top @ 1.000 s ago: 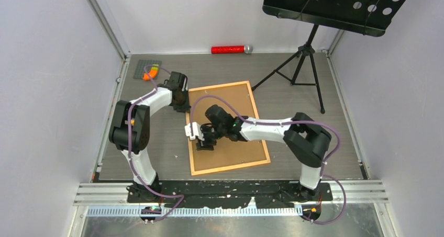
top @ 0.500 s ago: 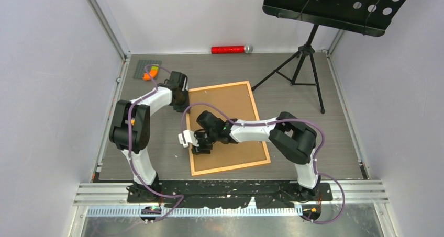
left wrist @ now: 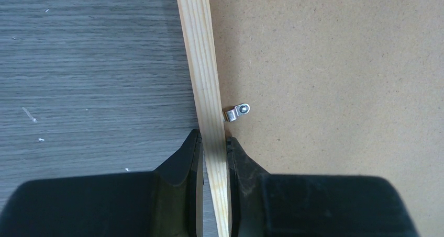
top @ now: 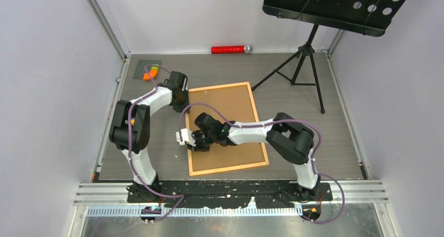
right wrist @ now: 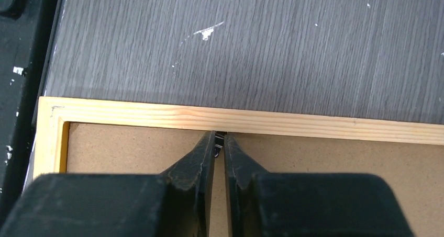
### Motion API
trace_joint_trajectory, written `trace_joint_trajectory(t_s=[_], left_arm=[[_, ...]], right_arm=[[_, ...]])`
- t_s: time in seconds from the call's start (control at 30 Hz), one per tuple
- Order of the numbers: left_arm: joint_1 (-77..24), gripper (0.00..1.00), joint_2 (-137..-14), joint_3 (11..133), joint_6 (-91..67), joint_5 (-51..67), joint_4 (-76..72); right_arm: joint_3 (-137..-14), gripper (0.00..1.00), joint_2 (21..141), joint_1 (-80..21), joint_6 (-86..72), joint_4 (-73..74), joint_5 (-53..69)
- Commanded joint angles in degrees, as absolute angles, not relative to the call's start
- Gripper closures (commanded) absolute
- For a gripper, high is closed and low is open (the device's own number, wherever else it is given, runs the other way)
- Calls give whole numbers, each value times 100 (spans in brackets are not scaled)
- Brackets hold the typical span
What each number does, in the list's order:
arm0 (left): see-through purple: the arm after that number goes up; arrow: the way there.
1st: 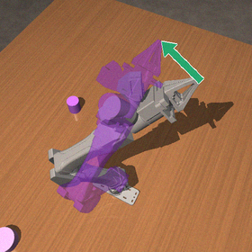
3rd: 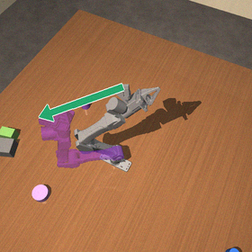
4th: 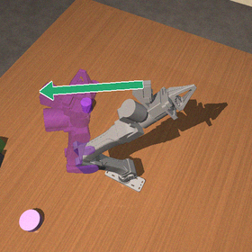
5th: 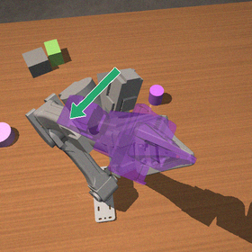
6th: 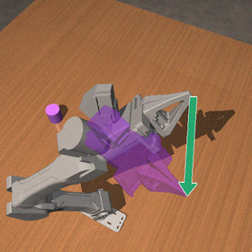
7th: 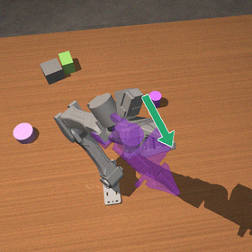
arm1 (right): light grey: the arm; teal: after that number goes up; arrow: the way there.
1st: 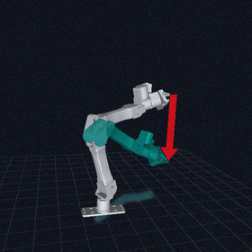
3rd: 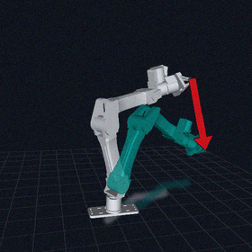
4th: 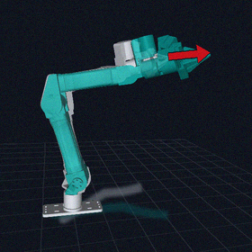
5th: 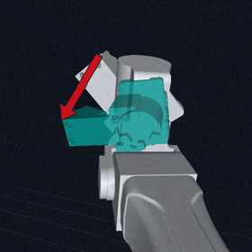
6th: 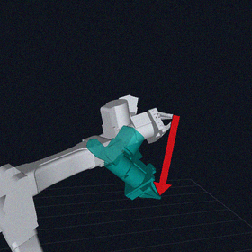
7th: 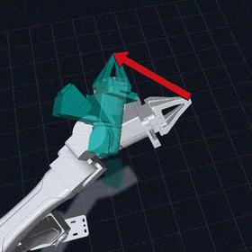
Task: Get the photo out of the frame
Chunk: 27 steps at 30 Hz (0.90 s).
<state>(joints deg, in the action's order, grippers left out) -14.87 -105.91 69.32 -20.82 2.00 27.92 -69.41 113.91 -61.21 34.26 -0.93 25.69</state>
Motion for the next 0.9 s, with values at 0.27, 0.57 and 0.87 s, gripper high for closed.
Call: trace_joint_trajectory(t_s=[0.27,0.57,0.87], left_arm=[[-1563,100,-10489,6584,-2406,287,3312],[-1564,100,-10285,6406,-2775,56,3453],[-1564,100,-10183,6262,-2733,314,3338]], right_arm=[[-6378,95,11355,-6150,1832,-615,675],[-6027,95,11222,-6244,649,-695,-607],[-6184,95,11475,-6319,525,-939,-1454]])
